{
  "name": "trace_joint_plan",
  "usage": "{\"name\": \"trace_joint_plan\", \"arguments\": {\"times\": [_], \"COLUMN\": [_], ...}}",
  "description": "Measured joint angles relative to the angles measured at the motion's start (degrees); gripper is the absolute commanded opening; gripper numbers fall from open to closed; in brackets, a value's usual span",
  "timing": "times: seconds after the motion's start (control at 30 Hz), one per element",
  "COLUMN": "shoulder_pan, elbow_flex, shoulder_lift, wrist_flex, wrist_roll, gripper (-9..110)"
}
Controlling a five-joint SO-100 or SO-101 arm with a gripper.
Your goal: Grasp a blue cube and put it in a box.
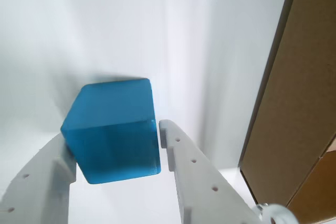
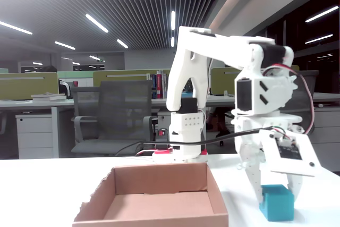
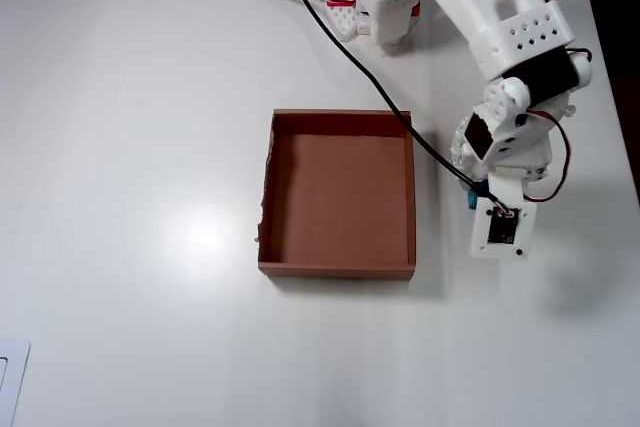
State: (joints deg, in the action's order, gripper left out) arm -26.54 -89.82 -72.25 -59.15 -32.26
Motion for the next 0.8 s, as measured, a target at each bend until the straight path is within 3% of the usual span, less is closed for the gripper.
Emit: {"name": "trace_joint_plan", "arguments": {"times": [0.8], "shoulder_pan": [1.05], "elbow_flex": [0.26], "shoulder_lift": [-7.03], "wrist_flex": [-1.14], "wrist_roll": [2.37], "gripper": [14]}}
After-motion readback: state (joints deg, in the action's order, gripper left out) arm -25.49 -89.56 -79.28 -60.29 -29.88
